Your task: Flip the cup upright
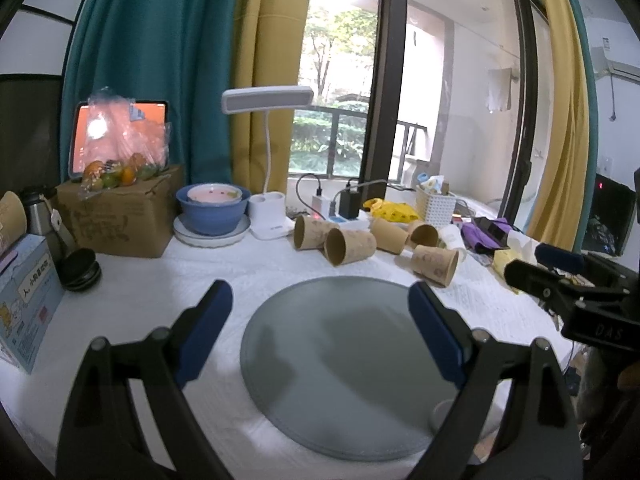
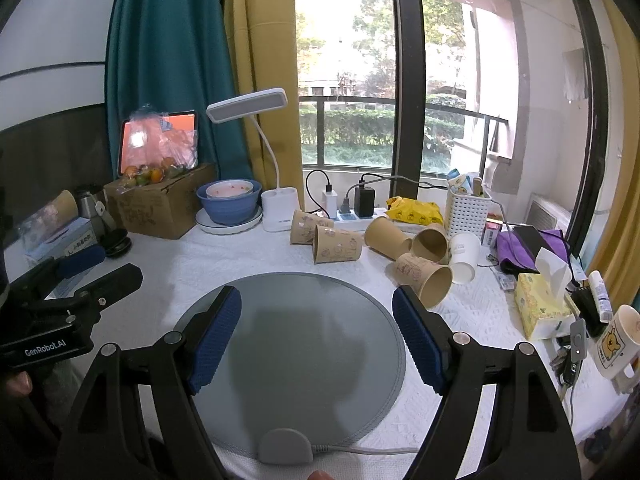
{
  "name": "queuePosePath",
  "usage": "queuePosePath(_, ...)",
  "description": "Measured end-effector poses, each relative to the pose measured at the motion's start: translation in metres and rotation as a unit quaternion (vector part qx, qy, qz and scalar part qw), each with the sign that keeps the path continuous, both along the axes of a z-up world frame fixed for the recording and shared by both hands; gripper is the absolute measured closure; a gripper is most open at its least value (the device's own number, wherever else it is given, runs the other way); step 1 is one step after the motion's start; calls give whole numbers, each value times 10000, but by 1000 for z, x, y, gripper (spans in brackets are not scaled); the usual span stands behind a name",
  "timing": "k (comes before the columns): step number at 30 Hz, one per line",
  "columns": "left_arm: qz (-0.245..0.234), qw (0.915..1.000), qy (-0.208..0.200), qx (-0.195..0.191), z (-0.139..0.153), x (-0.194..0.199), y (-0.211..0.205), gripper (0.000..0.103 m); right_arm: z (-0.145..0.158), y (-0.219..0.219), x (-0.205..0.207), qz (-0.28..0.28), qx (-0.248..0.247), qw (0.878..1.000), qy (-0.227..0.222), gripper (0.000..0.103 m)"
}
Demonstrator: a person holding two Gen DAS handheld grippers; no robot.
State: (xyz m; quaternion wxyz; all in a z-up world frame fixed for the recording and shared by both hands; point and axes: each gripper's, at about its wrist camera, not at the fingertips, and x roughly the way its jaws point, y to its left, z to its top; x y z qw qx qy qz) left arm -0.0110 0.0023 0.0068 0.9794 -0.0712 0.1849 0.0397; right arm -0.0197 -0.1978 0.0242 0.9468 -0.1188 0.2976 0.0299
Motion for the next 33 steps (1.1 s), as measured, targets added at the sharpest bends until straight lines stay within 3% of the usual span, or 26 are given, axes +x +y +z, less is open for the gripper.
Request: queuePosePath(33,43,10000,-47,-6,1,-4,1,12,0,1,0,13,-4,10000,3,22)
